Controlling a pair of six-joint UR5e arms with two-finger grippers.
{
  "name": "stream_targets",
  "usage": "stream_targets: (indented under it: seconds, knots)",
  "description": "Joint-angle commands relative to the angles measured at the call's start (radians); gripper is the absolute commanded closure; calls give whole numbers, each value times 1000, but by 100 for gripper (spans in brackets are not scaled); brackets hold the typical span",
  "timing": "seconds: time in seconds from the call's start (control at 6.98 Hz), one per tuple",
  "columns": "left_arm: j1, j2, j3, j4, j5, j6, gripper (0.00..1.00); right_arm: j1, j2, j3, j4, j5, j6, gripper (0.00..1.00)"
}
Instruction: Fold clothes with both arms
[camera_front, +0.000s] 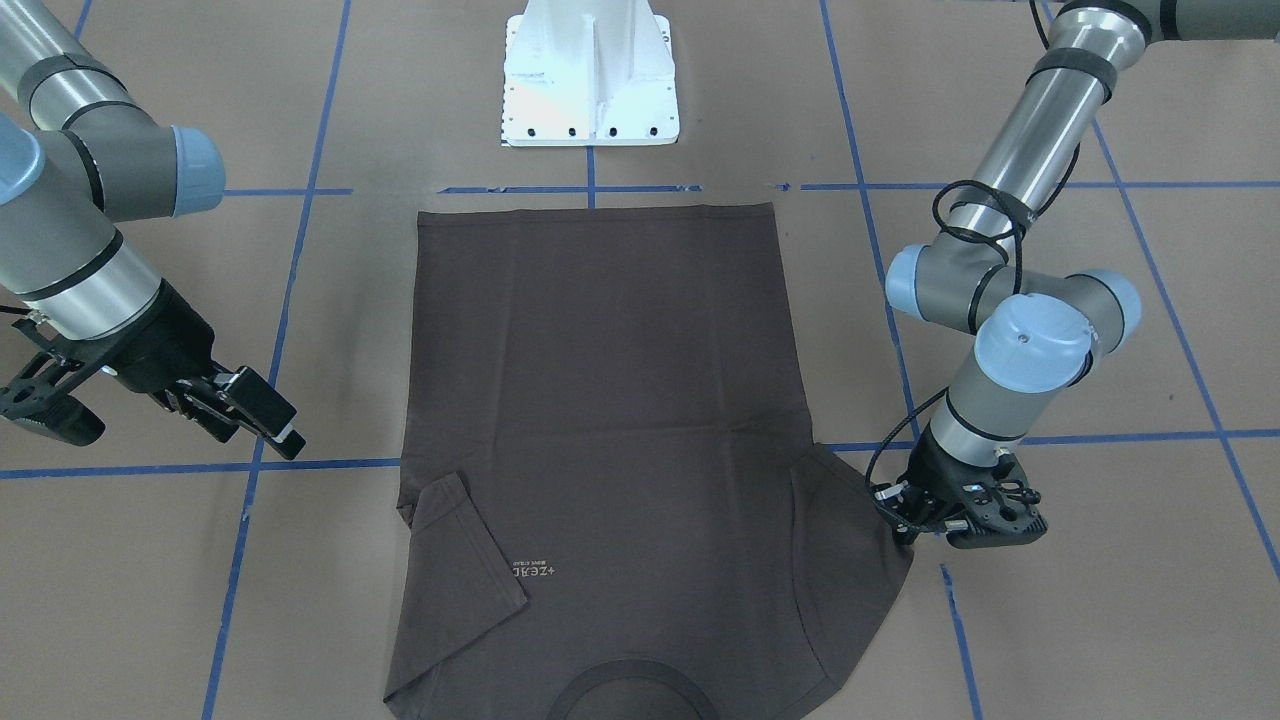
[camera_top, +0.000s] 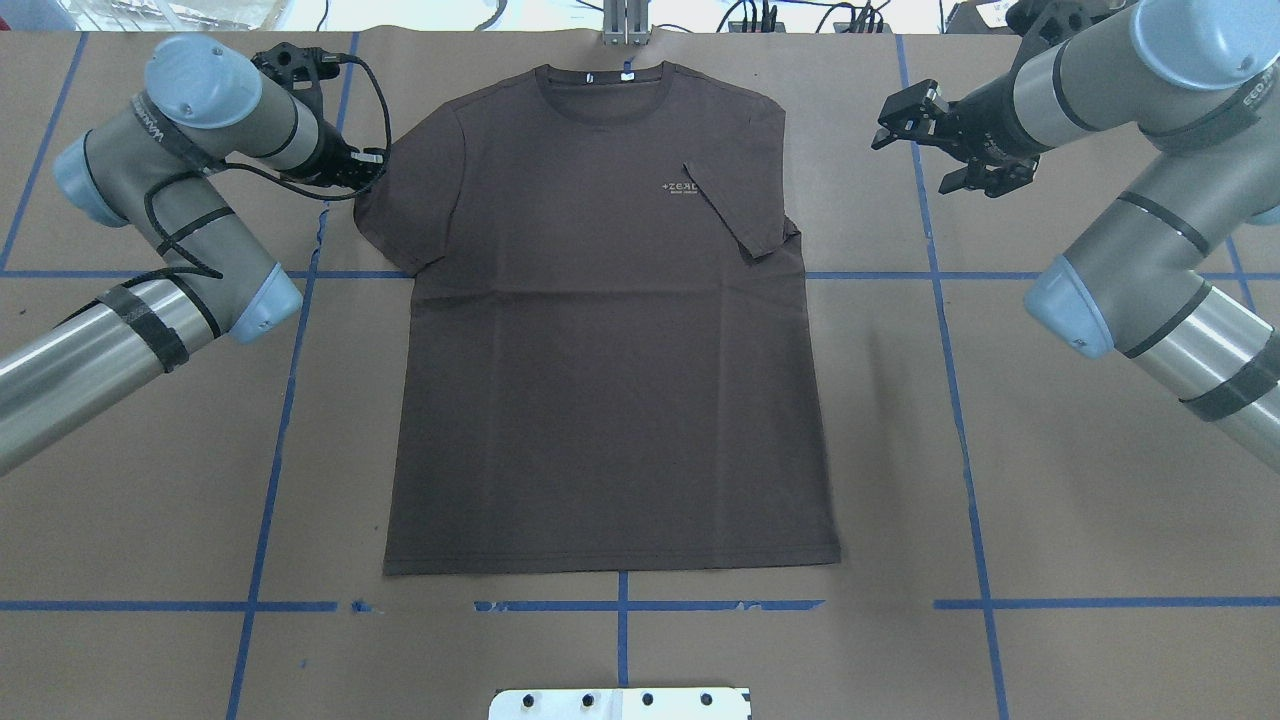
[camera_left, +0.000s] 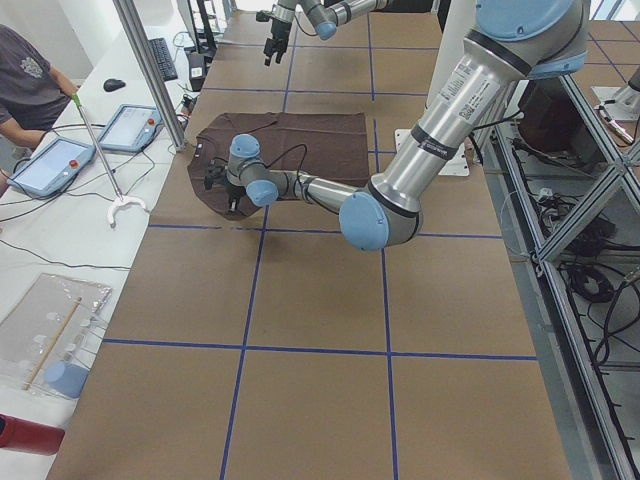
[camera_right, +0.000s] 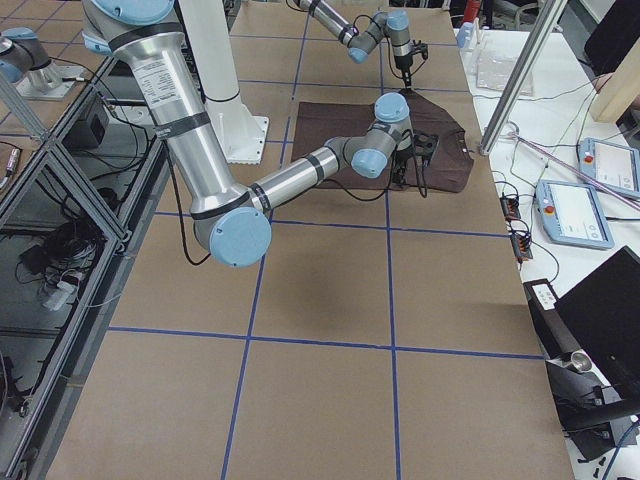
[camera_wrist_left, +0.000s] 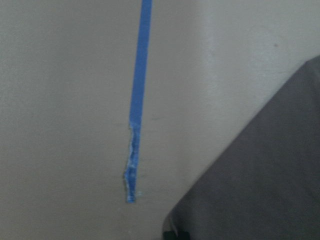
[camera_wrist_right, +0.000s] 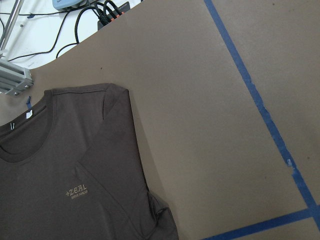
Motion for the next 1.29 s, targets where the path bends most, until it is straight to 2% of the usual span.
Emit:
stream_targets:
  seconds: [0.0, 0.14, 0.43, 0.86, 1.0, 1.15]
  knots:
    - [19, -113, -36, 129, -50, -101, 100, 0, 0, 0, 0, 2, 2, 0]
    - [68, -152, -16, 139, -46, -152, 100, -2, -2, 2, 2, 0, 3, 0]
    - [131, -288, 161, 122, 73, -248, 100, -5, -2, 0, 2, 0, 9, 0]
    - [131, -324, 251, 29, 83, -251, 100, -12, 0, 2, 2, -2, 17, 0]
    - [130, -326, 254, 23, 92, -251, 79, -15, 0, 4, 2, -2, 17, 0]
    - [128, -324, 244, 21, 89, -268, 46, -31, 0, 4, 0, -3, 18, 0]
